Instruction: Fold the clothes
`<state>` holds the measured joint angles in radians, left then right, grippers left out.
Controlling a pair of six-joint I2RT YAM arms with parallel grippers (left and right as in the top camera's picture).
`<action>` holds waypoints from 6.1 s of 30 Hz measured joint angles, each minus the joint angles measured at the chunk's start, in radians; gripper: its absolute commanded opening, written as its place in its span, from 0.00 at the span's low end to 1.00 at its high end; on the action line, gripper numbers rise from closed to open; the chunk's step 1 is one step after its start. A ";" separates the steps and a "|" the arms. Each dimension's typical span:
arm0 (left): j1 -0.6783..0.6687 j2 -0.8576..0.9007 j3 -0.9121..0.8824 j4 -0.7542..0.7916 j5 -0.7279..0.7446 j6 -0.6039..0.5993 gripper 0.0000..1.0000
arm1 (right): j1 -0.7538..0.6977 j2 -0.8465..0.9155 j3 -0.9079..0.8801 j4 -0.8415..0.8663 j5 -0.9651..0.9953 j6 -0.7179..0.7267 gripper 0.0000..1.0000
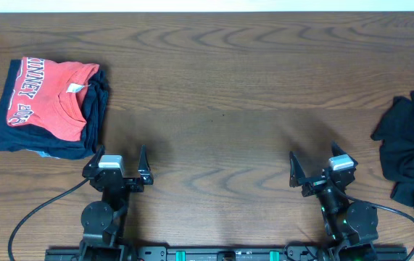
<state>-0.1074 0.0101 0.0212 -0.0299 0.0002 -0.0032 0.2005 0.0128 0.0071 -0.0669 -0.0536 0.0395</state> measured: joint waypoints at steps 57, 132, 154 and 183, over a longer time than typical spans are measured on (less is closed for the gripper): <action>0.001 0.760 0.956 -0.815 0.293 0.003 0.98 | 0.000 0.904 0.949 -0.764 -0.018 0.110 0.99; 0.001 1.039 1.415 -1.066 0.212 -0.031 0.98 | 0.333 1.586 1.172 -0.638 -0.181 0.261 0.50; -0.304 1.678 1.430 -0.846 0.273 0.064 0.98 | -0.131 1.032 1.325 -1.059 0.036 0.436 0.63; -0.327 2.079 1.437 -0.717 0.046 -0.008 0.06 | -0.207 1.244 1.323 -1.144 0.047 0.420 0.66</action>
<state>-0.4339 2.0888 1.4582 -0.7471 0.0463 -0.0109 -0.0067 1.2564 1.3304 -1.2110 -0.0071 0.4591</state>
